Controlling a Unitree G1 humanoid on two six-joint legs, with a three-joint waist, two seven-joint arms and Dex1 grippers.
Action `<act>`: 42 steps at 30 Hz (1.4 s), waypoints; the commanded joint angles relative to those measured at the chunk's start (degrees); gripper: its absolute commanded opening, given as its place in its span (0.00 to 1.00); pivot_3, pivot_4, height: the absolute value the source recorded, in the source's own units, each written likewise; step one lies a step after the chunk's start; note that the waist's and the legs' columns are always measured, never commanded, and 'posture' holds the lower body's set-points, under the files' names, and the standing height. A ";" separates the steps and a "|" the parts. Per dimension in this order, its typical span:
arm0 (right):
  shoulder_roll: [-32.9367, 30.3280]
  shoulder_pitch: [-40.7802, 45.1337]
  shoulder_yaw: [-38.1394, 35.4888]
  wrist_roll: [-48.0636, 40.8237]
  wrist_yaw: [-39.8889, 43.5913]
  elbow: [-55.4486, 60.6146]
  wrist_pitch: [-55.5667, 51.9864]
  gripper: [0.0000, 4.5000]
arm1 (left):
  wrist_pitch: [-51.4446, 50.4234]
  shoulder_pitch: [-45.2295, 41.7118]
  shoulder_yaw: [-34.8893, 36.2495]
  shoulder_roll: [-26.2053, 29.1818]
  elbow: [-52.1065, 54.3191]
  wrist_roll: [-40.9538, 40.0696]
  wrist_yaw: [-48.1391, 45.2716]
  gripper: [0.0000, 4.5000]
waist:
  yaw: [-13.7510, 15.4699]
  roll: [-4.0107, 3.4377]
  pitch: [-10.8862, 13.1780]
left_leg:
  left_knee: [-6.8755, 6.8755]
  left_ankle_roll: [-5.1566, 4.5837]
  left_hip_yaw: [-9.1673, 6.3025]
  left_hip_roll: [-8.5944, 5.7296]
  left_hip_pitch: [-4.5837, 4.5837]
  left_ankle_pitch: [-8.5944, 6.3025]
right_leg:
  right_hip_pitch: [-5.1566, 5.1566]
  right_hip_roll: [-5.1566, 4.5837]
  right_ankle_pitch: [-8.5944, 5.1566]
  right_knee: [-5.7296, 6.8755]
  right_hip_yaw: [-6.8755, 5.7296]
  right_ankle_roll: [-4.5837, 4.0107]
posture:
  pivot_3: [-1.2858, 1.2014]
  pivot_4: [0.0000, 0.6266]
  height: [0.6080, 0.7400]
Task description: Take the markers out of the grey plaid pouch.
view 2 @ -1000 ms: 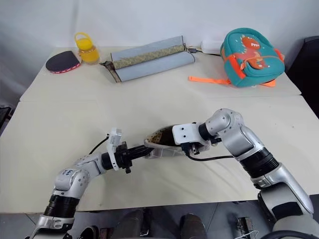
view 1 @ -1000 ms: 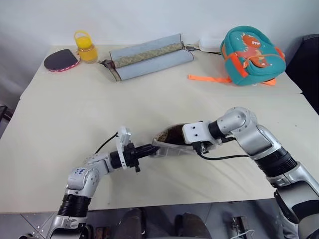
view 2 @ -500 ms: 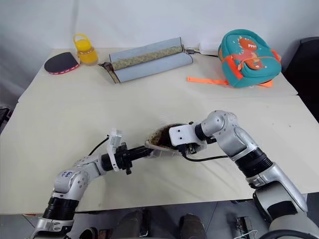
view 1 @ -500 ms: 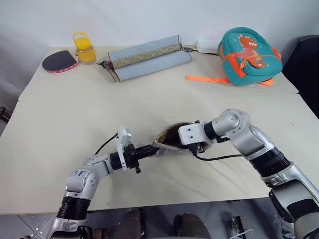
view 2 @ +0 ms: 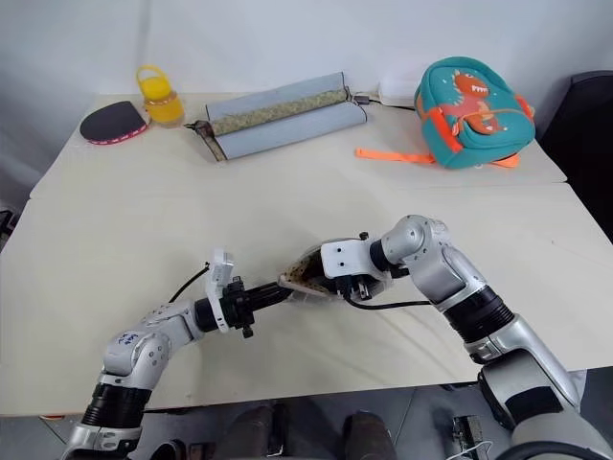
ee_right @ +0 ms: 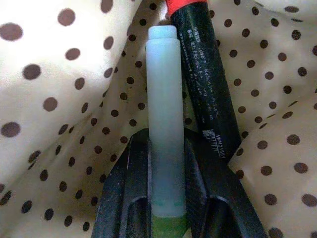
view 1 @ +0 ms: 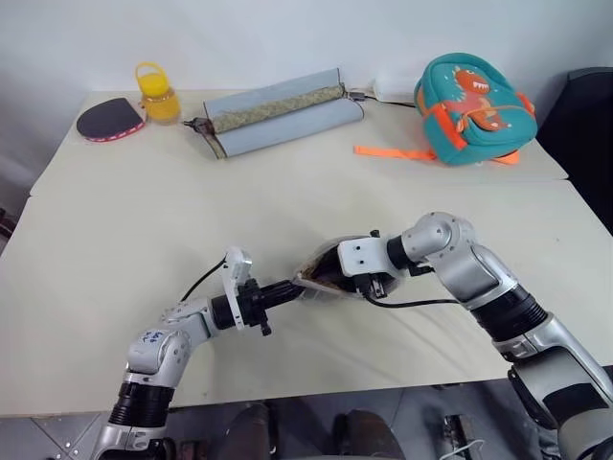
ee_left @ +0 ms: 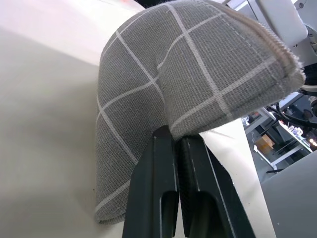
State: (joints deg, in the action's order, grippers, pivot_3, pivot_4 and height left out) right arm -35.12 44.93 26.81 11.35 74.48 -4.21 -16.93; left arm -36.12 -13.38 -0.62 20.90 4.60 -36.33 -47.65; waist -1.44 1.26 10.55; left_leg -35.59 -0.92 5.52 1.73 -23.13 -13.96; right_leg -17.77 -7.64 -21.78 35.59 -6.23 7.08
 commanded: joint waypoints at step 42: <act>-16.84 -3.12 -20.70 -6.57 -14.31 -20.92 15.24 0.11 | 3.27 -2.63 2.20 1.31 0.41 1.01 0.44 0.00 | 0.95 -0.44 0.26 | 0.33 -0.06 0.32 0.02 -0.01 0.00 | 0.10 0.18 0.01 -0.52 -0.15 0.03 | 0.52 0.24 1.00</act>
State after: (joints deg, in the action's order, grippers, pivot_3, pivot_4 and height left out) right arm -53.10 42.49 7.86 6.93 60.77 -26.97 -1.47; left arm -32.57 -15.88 1.65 22.39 3.81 -35.01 -47.10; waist -0.49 0.82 10.81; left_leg -35.26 -0.98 5.84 1.77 -23.11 -13.96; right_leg -17.67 -7.46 -21.77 35.06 -6.36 7.10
